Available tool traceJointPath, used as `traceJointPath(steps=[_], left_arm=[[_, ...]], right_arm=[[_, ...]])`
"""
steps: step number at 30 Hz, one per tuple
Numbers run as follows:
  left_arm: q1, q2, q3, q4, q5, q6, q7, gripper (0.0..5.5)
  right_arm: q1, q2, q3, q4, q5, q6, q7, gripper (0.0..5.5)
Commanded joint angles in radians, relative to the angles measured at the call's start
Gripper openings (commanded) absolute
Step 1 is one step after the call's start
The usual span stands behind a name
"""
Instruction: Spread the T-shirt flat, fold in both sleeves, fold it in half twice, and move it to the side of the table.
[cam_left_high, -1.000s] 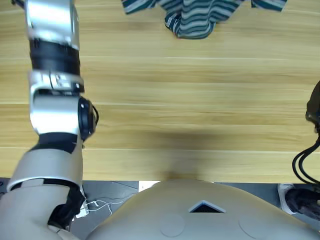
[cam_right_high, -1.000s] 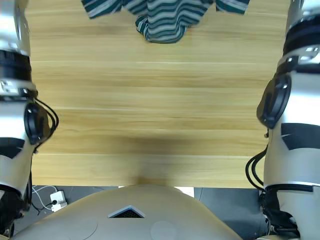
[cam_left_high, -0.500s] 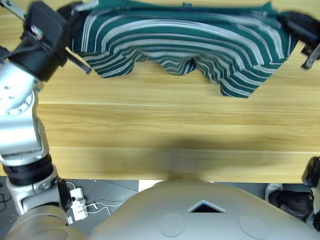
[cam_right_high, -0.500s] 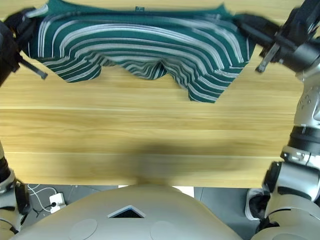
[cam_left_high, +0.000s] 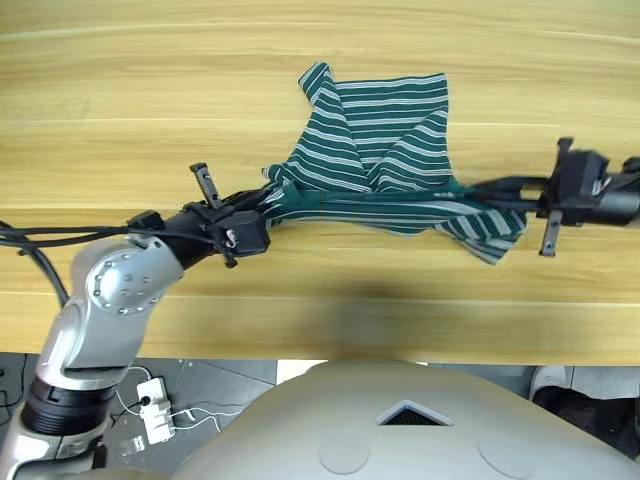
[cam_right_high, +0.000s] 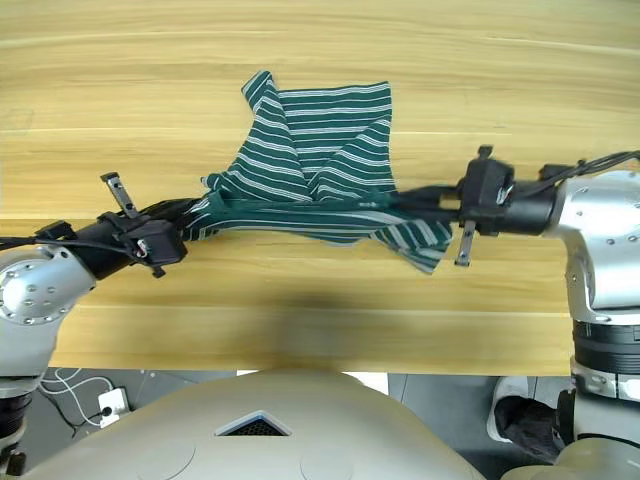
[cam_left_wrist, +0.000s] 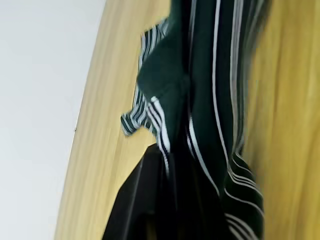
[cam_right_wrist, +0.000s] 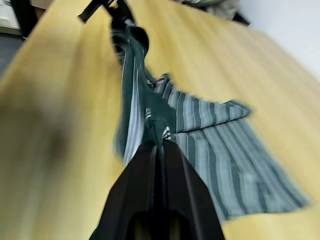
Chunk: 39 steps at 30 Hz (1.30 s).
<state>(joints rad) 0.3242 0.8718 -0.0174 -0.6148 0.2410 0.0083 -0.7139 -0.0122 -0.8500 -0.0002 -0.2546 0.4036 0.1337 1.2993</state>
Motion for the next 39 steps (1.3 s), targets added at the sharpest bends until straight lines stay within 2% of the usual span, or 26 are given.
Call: traceJointPath(steps=[1, 5, 6, 11, 16, 20, 22, 24, 27, 29, 30, 31, 34, 37, 39], left_arm=[[0.133, 0.086, -0.002, 0.027, 0.058, -0.122, -0.049, 0.0], [0.201, 0.122, -0.029, 0.037, 0.068, -0.171, -0.105, 0.0], [0.208, 0.128, -0.037, 0.037, 0.066, -0.174, -0.121, 0.3], [0.249, 0.131, -0.07, 0.03, 0.086, -0.185, -0.157, 0.94], [0.259, 0.13, -0.055, 0.016, 0.063, -0.179, -0.177, 1.78], [0.235, 0.123, -0.047, 0.036, 0.061, -0.184, -0.173, 2.44], [0.214, 0.125, -0.03, 0.05, 0.026, -0.178, -0.183, 2.71], [0.187, 0.121, 0.031, 0.05, -0.121, -0.147, -0.215, 3.06], [0.094, 0.088, 0.181, -0.011, -0.628, 0.005, -0.28, 3.44], [0.034, 0.069, 0.218, -0.024, -0.829, 0.077, -0.268, 3.83], [0.002, 0.051, 0.216, -0.019, -0.883, 0.106, -0.244, 3.96], [-0.025, 0.036, 0.208, -0.009, -0.903, 0.131, -0.22, 4.34], [-0.099, 0.013, 0.085, 0.099, -0.506, 0.096, -0.047, 4.72], [-0.078, 0.016, 0.067, 0.129, -0.332, 0.055, 0.021, 4.76], [-0.066, 0.013, 0.046, 0.146, -0.194, 0.007, 0.081, 4.76]], right_arm=[[0.055, -0.037, 0.048, -0.016, -0.048, -0.011, 0.027, 0.02], [0.07, -0.05, 0.082, -0.008, -0.078, -0.027, 0.04, 0.02], [0.071, -0.053, 0.087, -0.004, -0.083, -0.028, 0.045, 0.0], [0.081, -0.07, 0.116, 0.018, -0.104, -0.037, 0.071, 0.0], [0.093, -0.06, 0.128, 0.037, -0.075, 0.0, 0.091, 0.0], [0.108, -0.056, 0.115, 0.019, 0.002, 0.075, 0.109, 0.81], [0.104, -0.047, 0.089, -0.01, 0.124, 0.182, 0.125, 1.12], [0.088, -0.03, 0.046, -0.039, 0.276, 0.303, 0.119, 1.51], [0.019, 0.021, -0.058, -0.045, 0.539, 0.482, 0.03, 1.95], [-0.022, 0.05, -0.101, -0.024, 0.615, 0.529, -0.036, 2.38], [-0.041, 0.066, -0.117, -0.012, 0.617, 0.528, -0.077, 2.39], [-0.052, 0.078, -0.129, -0.002, 0.618, 0.527, -0.108, 2.39], [-0.012, 0.028, -0.096, 0.045, 0.32, 0.327, -0.164, 2.39], [0.062, -0.052, -0.043, 0.151, -0.026, 0.049, -0.219, 2.39], [0.08, -0.061, -0.013, 0.208, -0.204, -0.103, -0.297, 2.39]])
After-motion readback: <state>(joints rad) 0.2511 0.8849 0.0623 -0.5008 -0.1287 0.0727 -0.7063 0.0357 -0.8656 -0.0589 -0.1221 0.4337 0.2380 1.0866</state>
